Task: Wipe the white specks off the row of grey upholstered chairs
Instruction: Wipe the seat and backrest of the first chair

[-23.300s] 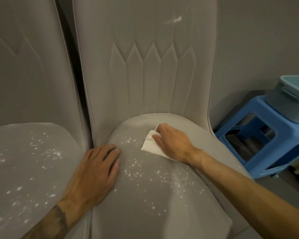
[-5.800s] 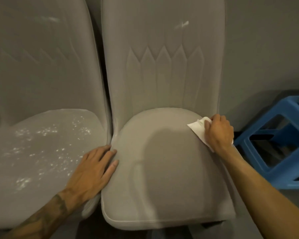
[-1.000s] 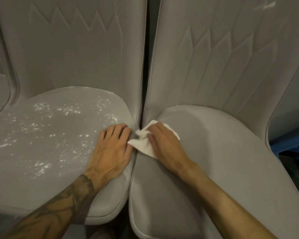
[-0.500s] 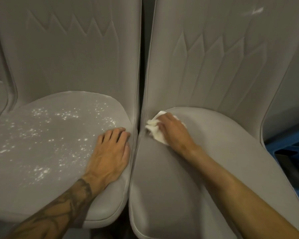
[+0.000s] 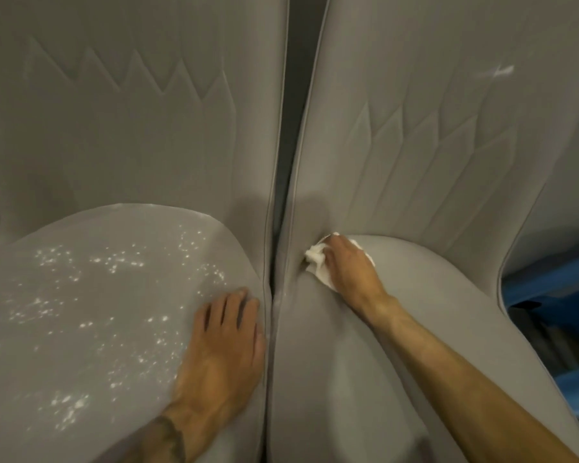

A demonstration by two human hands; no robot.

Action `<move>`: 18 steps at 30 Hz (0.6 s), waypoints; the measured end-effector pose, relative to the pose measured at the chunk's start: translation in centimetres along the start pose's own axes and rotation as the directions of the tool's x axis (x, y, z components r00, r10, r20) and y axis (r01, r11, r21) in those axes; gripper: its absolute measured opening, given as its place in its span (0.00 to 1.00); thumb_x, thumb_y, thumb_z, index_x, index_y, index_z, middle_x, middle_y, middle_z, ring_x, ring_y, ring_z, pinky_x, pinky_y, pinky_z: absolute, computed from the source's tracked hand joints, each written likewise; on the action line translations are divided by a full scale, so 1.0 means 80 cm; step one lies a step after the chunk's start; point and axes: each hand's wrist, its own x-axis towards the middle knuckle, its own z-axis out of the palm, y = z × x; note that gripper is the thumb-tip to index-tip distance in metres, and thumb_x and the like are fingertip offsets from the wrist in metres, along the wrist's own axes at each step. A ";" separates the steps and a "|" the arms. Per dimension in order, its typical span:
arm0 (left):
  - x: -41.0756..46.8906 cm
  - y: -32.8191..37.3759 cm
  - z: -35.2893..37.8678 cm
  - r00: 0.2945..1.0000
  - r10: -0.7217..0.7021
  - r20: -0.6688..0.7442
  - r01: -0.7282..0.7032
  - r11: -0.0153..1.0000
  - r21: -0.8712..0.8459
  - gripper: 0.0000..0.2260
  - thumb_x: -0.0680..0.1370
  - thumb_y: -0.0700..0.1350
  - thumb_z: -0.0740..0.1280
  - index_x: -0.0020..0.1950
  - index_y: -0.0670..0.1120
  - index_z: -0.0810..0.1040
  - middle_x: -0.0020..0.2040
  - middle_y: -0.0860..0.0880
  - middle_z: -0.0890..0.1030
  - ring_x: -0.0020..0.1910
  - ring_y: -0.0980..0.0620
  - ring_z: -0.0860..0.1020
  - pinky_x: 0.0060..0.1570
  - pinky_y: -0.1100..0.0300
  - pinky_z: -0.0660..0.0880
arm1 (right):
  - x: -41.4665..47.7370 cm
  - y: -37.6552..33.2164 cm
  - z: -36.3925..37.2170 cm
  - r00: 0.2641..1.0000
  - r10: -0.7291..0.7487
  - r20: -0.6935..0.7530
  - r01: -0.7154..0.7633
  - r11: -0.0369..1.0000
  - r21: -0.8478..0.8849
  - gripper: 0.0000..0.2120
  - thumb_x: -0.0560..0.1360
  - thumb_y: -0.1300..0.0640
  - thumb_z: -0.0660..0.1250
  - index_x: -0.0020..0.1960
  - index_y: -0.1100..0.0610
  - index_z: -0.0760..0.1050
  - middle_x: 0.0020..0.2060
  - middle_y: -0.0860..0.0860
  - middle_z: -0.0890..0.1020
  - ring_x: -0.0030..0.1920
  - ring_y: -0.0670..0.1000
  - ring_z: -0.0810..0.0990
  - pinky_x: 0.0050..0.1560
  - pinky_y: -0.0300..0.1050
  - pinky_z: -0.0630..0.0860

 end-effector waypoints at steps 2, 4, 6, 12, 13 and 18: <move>0.003 -0.001 0.002 1.000 0.006 -0.010 -0.006 1.000 -0.002 0.19 0.82 0.48 0.54 0.61 0.42 0.81 0.62 0.39 0.80 0.58 0.38 0.79 0.57 0.41 0.76 | 0.016 0.001 0.004 0.992 0.121 -0.037 -0.121 0.992 -0.017 0.14 0.80 0.48 0.65 0.56 0.57 0.77 0.54 0.56 0.82 0.56 0.60 0.78 0.54 0.52 0.71; 0.004 -0.002 0.006 0.999 0.006 -0.038 -0.007 1.000 -0.016 0.18 0.82 0.47 0.55 0.60 0.42 0.81 0.61 0.39 0.80 0.57 0.39 0.79 0.57 0.42 0.75 | 0.002 -0.011 0.015 0.996 0.024 -0.084 -0.023 1.000 0.012 0.09 0.79 0.52 0.66 0.53 0.58 0.79 0.50 0.55 0.82 0.53 0.59 0.79 0.53 0.51 0.70; 0.003 -0.003 0.010 0.997 0.005 -0.079 -0.009 0.999 -0.052 0.17 0.82 0.47 0.56 0.61 0.41 0.81 0.62 0.39 0.80 0.58 0.38 0.79 0.58 0.41 0.74 | -0.036 -0.028 0.024 0.974 -0.160 -0.161 0.181 0.976 0.120 0.07 0.78 0.52 0.67 0.50 0.55 0.80 0.47 0.50 0.83 0.49 0.52 0.77 0.51 0.48 0.72; 0.000 -0.008 0.011 0.996 0.002 -0.093 -0.011 0.996 -0.091 0.16 0.81 0.48 0.57 0.62 0.45 0.79 0.64 0.45 0.78 0.61 0.44 0.77 0.63 0.47 0.70 | -0.089 -0.026 0.021 0.929 -0.360 -0.088 0.369 0.870 0.329 0.12 0.83 0.62 0.60 0.58 0.49 0.77 0.54 0.43 0.78 0.56 0.44 0.75 0.61 0.42 0.71; 0.000 -0.007 0.009 0.996 -0.007 -0.090 -0.001 0.995 -0.096 0.16 0.81 0.48 0.57 0.63 0.46 0.79 0.64 0.45 0.78 0.61 0.44 0.77 0.63 0.48 0.70 | -0.083 -0.030 0.020 0.937 -0.331 -0.115 0.350 0.875 0.335 0.11 0.83 0.62 0.60 0.58 0.50 0.78 0.54 0.44 0.79 0.57 0.45 0.76 0.62 0.42 0.71; 0.000 -0.003 0.002 0.999 -0.036 -0.021 0.034 0.995 -0.097 0.20 0.81 0.50 0.54 0.63 0.45 0.80 0.63 0.44 0.80 0.61 0.43 0.79 0.62 0.43 0.75 | -0.088 -0.057 0.049 0.985 -0.136 -0.102 0.159 0.950 0.268 0.09 0.83 0.61 0.60 0.57 0.60 0.78 0.56 0.53 0.76 0.55 0.52 0.75 0.58 0.44 0.71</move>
